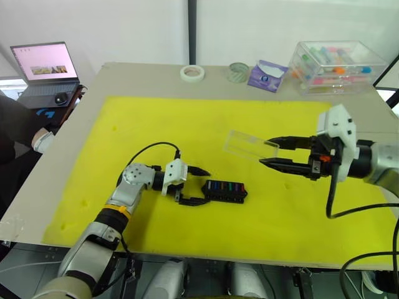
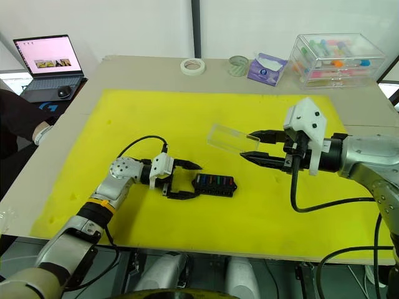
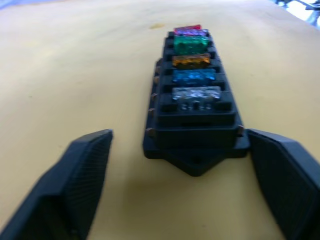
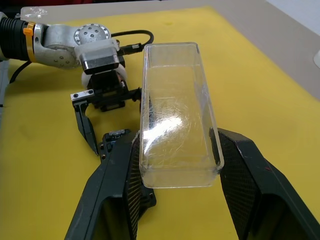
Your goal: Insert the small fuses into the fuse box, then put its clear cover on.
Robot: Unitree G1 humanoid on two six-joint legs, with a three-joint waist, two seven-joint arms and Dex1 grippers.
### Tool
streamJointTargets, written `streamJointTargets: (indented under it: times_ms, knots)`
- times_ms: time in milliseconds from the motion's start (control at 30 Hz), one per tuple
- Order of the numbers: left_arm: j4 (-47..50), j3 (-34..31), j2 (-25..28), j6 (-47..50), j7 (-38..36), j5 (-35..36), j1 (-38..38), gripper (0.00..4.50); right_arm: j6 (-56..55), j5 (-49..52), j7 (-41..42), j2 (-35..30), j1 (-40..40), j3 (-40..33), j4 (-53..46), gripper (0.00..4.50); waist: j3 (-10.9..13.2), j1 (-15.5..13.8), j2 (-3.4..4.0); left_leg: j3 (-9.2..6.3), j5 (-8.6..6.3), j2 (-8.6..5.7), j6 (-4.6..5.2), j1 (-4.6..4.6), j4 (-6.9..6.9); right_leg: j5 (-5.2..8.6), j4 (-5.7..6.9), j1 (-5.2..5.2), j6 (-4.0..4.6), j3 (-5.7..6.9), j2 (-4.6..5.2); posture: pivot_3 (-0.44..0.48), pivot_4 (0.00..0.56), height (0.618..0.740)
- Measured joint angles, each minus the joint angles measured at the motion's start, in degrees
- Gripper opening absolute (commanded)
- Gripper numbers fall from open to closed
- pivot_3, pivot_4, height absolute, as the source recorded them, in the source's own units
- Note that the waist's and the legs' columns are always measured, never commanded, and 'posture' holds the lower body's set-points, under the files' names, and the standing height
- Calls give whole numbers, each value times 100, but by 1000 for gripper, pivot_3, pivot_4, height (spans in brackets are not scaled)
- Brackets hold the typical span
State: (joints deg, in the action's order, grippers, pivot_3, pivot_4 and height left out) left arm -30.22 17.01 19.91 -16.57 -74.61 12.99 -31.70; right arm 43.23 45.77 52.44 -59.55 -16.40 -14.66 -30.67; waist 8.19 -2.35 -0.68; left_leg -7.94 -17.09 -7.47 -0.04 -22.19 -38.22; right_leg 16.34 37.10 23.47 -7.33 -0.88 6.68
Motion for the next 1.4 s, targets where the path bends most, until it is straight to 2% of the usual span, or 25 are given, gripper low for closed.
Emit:
streamJointTargets:
  times_ms: [300,767,867,967,1000,1400]
  knots:
    - [414,-73,-64,610,105,-68,208,4486,25,6,-136,112,-63,244,-66,1854,0,-2,1,-1,-1,-2,1,0,0,0,-2,0,0,-1,1,0,150,740]
    - [-133,13,-230,324,-242,-309,-194,4486,22,-55,-140,194,-218,515,-60,1854,-1,-27,0,-5,0,-6,1,0,-2,0,-1,-5,0,5,5,0,150,740]
    - [-138,10,-251,322,-261,-312,-194,3879,22,-57,-143,211,-221,516,-60,1854,-1,-32,0,-5,0,-6,1,0,-2,0,-1,-5,0,5,5,0,150,740]
    - [-134,9,-237,309,-291,-324,-184,2880,21,-80,-139,211,-220,516,-61,1854,-1,-30,0,-5,0,-6,1,0,-2,0,-1,-5,0,5,5,0,150,740]
    - [-132,9,-233,309,-291,-326,-182,2735,20,-111,-135,211,-219,519,-62,1854,-1,-30,0,-5,0,-6,1,0,-2,0,-1,-5,0,5,5,0,150,740]
    - [-127,3,-265,253,-266,-363,-182,2734,-56,-1026,21,199,-336,1611,-184,1854,-1,-23,1,-8,0,-7,1,0,-3,0,-1,-5,0,7,5,0,150,740]
